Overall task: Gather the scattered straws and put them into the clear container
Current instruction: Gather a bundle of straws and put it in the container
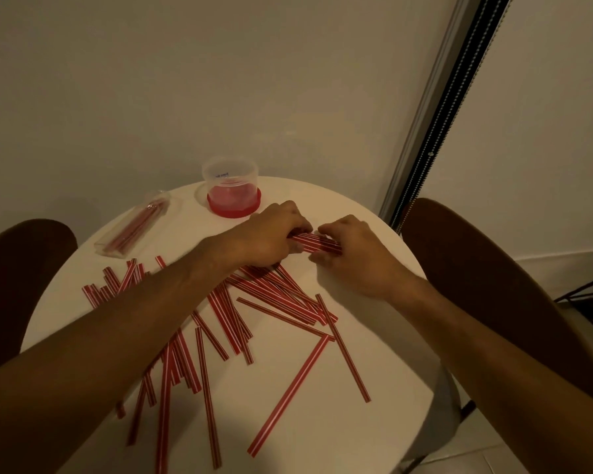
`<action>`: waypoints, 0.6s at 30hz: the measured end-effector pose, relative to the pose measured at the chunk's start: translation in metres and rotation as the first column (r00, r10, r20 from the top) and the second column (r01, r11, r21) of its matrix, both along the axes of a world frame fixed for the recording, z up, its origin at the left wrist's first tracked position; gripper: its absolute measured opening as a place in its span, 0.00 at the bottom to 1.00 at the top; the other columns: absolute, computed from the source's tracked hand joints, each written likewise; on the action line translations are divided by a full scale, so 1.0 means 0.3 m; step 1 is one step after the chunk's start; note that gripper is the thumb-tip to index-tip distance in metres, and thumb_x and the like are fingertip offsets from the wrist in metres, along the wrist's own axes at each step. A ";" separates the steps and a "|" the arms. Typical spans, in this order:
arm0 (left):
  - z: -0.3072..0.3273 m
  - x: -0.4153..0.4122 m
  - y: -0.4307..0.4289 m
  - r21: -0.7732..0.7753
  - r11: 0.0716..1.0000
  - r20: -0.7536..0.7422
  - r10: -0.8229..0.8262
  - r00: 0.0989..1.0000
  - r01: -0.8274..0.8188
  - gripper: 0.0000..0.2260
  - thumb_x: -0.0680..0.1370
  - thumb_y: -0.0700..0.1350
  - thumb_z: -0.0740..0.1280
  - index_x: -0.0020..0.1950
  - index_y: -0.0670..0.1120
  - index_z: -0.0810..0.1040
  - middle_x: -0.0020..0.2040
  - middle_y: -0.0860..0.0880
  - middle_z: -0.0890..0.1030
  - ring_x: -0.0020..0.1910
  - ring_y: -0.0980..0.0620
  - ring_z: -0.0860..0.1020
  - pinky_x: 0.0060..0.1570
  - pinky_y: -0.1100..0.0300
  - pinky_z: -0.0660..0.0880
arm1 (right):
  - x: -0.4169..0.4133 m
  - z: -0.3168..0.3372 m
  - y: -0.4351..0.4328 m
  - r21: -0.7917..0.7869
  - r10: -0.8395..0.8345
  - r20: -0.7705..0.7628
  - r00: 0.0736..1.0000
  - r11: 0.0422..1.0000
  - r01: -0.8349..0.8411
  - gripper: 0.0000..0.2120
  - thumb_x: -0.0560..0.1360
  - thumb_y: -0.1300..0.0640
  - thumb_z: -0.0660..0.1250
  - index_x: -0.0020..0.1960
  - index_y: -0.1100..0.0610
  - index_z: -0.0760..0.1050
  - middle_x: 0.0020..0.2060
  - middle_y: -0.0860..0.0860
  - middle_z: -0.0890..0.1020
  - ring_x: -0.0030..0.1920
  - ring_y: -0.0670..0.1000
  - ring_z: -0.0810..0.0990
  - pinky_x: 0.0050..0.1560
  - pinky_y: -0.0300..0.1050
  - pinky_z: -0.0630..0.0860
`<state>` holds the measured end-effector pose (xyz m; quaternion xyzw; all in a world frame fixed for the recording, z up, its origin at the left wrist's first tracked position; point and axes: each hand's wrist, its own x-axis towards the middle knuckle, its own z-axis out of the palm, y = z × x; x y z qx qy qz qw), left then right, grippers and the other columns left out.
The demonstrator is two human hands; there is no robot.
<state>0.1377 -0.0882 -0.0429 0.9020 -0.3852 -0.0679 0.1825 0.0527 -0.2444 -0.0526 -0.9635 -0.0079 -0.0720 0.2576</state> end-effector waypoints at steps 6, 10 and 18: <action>0.007 -0.017 -0.019 0.041 0.996 0.154 0.066 0.986 -0.073 0.12 0.79 0.46 0.67 0.62 0.49 0.78 0.55 0.50 0.75 0.56 0.50 0.73 0.61 0.45 0.67 | 0.040 0.025 0.005 -0.220 0.033 0.013 0.999 0.975 -0.030 0.13 0.80 0.54 0.64 0.63 0.55 0.77 0.53 0.55 0.77 0.54 0.55 0.72 0.56 0.55 0.72; 0.008 -0.018 -0.029 0.083 0.992 0.187 0.077 0.979 -0.094 0.11 0.79 0.44 0.66 0.61 0.48 0.75 0.53 0.49 0.74 0.55 0.49 0.71 0.59 0.46 0.66 | 0.072 0.032 0.004 -0.264 0.052 -0.041 0.998 0.963 -0.061 0.12 0.80 0.55 0.63 0.61 0.57 0.75 0.53 0.56 0.77 0.52 0.56 0.72 0.55 0.56 0.73; 0.008 -0.011 -0.033 0.143 0.984 0.133 0.089 0.987 -0.108 0.12 0.78 0.40 0.66 0.61 0.45 0.71 0.52 0.48 0.69 0.50 0.51 0.64 0.50 0.52 0.64 | 0.123 0.051 0.014 -0.270 0.084 -0.196 0.977 0.953 -0.136 0.16 0.79 0.48 0.63 0.62 0.57 0.70 0.53 0.56 0.76 0.52 0.56 0.73 0.55 0.57 0.74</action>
